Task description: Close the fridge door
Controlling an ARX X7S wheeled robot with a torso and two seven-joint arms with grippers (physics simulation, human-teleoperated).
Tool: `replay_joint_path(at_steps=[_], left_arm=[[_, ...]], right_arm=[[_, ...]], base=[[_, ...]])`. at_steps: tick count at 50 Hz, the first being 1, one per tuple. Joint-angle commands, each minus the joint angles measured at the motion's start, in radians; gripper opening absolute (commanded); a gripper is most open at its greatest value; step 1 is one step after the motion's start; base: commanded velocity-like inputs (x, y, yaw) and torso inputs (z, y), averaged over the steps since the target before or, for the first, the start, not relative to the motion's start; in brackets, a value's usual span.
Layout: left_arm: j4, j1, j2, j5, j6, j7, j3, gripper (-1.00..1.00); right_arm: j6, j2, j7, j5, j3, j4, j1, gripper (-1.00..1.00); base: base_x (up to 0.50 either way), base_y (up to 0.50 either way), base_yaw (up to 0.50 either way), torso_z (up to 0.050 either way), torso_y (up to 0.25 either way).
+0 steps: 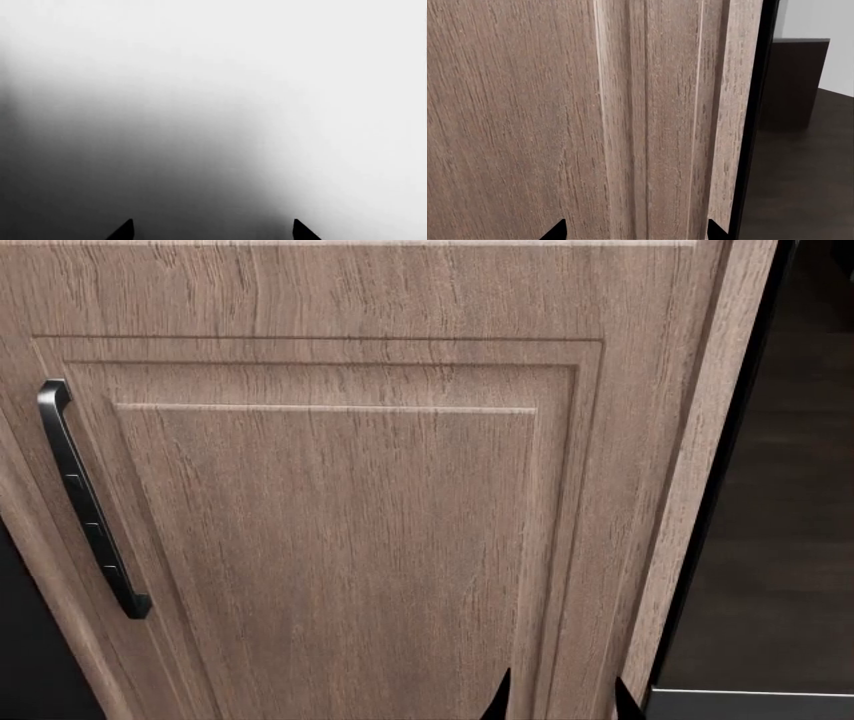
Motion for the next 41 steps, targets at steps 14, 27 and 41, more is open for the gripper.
replay_joint_path(at_steps=[14,27,41], left_arm=[[-0.486,-0.525,-0.084,0.168,0.056,0.068,0.143,1.0],[-0.018,-0.297,-0.103,0.035,-0.157,0.118,0.093,1.0],[0.818,0.607,0.031,-0.236,-0.182,0.127,-0.005,1.0]], right_arm=[[-0.019,-0.001,0.008,0.005,-0.011,0.03,0.014,1.0],[-0.026,-0.003,0.015,0.007,-0.018,0.039,0.019,1.0],[0.019,0.02,0.032,0.018,-0.026,-0.047,-0.015,1.0]], base=[[0.0,0.0,0.0,0.003,0.0],[0.0,0.0,0.0,0.002,0.0],[0.0,0.0,0.0,0.0,0.0]])
